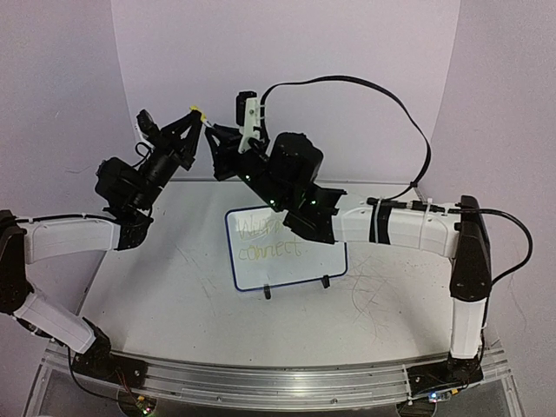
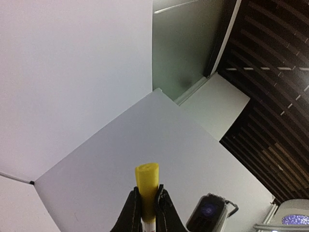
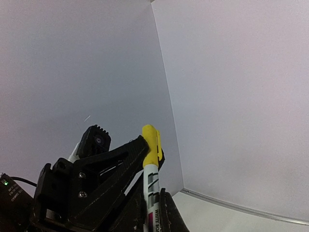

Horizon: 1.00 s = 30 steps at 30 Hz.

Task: Write a sentence on the whiteboard
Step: Insert the whiteboard marker without the cap into the pen cap, then place the whiteboard marker in the corner of the board.

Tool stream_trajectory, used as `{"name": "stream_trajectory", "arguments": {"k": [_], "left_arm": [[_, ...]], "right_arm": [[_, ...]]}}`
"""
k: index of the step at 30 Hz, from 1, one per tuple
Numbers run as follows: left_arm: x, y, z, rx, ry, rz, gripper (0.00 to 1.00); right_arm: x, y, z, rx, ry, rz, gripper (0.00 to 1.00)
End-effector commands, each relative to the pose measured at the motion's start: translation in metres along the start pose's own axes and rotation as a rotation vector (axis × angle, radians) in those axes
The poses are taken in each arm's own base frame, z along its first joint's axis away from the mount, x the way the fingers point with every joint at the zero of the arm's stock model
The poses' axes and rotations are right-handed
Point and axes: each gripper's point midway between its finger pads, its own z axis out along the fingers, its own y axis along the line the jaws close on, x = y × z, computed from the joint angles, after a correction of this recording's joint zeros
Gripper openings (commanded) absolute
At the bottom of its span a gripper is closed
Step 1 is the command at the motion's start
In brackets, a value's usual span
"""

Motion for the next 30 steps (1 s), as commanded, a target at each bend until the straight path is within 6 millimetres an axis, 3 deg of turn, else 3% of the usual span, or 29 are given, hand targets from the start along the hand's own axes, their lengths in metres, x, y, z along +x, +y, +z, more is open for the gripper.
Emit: {"name": "stream_trajectory", "arguments": {"k": [1,3,5,6,10,13,15,18,22,26,30], "left_arm": [[0.046,-0.028,-0.009,0.033,0.201,0.092,0.0],[0.028,-0.013,-0.008,-0.075,0.178,0.154,0.0],[0.008,0.006,-0.013,-0.19,0.156,0.18,0.0],[0.001,0.016,-0.019,-0.234,0.15,0.182,0.0],[-0.016,0.032,-0.048,-0.365,0.159,0.244,0.0],[-0.017,0.055,-0.078,-0.578,0.215,0.33,0.0],[-0.017,0.086,-0.109,-0.826,0.295,0.382,0.0],[-0.005,0.134,-0.165,-1.112,0.434,0.411,0.0],[0.018,0.188,-0.221,-1.313,0.574,0.401,0.0],[0.04,0.232,-0.254,-1.43,0.704,0.367,0.0],[0.052,0.26,-0.273,-1.499,0.792,0.365,0.0]], "right_arm": [[-0.028,-0.014,-0.027,0.015,0.028,0.067,0.48],[-0.023,-0.02,-0.046,0.032,0.086,0.077,0.78],[-0.013,-0.029,-0.066,0.067,0.157,0.081,0.95],[-0.01,-0.034,-0.075,0.087,0.191,0.075,0.98],[-0.02,-0.046,-0.119,0.1,0.237,0.042,0.98],[-0.024,-0.064,-0.148,0.167,0.282,-0.012,0.98],[-0.023,-0.078,-0.166,0.223,0.321,-0.058,0.98],[-0.025,-0.096,-0.187,0.304,0.355,-0.114,0.98],[-0.038,-0.112,-0.207,0.382,0.362,-0.146,0.98],[-0.05,-0.121,-0.222,0.424,0.357,-0.153,0.98],[-0.058,-0.128,-0.233,0.46,0.342,-0.151,0.98]]}}
